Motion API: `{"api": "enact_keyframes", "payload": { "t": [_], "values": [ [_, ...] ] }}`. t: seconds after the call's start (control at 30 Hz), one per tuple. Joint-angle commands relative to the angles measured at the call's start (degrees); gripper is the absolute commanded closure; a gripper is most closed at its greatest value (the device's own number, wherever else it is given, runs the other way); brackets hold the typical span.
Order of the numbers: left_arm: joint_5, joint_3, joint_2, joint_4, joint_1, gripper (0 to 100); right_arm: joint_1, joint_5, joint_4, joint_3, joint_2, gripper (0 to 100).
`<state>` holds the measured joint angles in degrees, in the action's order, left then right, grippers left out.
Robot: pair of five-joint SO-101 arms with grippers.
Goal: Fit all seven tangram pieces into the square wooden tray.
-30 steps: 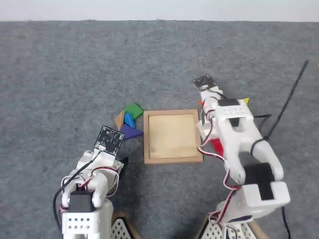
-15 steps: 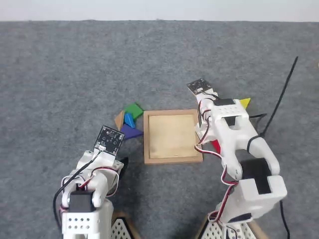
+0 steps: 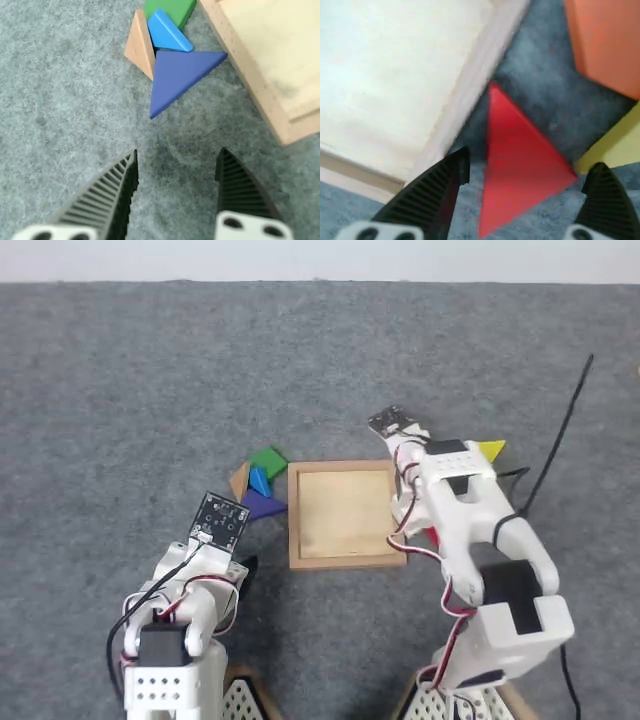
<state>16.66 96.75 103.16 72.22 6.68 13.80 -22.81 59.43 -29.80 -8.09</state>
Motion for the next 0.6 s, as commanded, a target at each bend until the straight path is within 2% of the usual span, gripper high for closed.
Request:
{"api": "enact_keyframes", "payload": {
  "t": [0.0, 0.4, 0.57],
  "values": [
    [-0.44, -0.31, 1.23, 0.53, -0.18, 76, 2.59, -1.05, 1.01, -0.7, -1.01, 67.0],
    [-0.44, -0.31, 1.23, 0.53, -0.18, 76, 1.45, -1.49, 3.3, -2.55, -0.92, 67.3],
    [-0.44, -0.31, 1.23, 0.53, -0.18, 76, -2.59, -0.53, 3.91, -2.73, -0.92, 67.3]
  ]
}}
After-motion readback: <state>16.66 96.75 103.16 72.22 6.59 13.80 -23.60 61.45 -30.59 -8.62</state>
